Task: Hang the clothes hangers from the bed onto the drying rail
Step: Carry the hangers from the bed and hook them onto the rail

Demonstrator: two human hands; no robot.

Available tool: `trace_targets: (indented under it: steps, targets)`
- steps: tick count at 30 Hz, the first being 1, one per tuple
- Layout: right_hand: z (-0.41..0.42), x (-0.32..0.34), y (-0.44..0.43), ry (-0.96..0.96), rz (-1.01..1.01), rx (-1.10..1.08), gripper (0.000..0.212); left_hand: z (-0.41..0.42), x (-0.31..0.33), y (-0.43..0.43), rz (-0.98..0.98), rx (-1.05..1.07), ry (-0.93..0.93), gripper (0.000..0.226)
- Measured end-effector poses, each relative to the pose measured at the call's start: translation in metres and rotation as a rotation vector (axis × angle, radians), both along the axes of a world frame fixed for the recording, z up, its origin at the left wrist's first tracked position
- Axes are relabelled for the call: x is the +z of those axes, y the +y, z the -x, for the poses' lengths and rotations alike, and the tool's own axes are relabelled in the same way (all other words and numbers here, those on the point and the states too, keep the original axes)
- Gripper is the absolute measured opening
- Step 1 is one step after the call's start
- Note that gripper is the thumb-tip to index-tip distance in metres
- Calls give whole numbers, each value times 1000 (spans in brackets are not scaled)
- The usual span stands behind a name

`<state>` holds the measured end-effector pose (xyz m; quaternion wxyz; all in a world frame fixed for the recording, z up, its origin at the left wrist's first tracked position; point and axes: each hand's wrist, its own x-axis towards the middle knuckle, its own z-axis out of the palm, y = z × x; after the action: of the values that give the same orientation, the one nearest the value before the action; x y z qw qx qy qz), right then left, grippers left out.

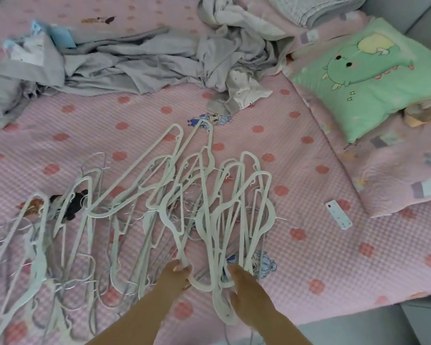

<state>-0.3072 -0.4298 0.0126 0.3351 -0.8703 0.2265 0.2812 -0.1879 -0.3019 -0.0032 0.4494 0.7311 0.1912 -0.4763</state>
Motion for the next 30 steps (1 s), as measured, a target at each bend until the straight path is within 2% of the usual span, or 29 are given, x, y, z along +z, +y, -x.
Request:
trace_targets:
  steps: [1,2,4,7,11,13,18,21,26,30]
  targets:
    - [-3,-4,3,35,8,1,54,-4,0,-1,-8,19,11,6]
    - [-5,-7,4,68,15,-8,52,-8,0,-2,-18,29,23,7]
    - [-3,-11,5,107,28,-15,50,-16,1,-6,-45,2,-1,26]
    - [0,-11,2,143,45,1,53,-30,9,-12,-40,-34,-48,31]
    - [-3,-4,-3,158,30,-104,52,-38,38,-17,174,68,-93,21]
    - [-3,1,-5,141,33,-170,50,-39,56,-20,280,38,-115,17]
    - [-4,30,-17,39,79,-351,46,-41,91,-23,341,-193,-269,19]
    - [-7,64,-29,-101,163,-466,47,-44,112,-25,383,-305,-356,22]
    - [6,137,-58,-466,444,-800,53,-41,156,-55,451,-560,-434,24]
    - [49,200,-89,-553,728,-857,61,-15,188,-87,472,-912,-652,25]
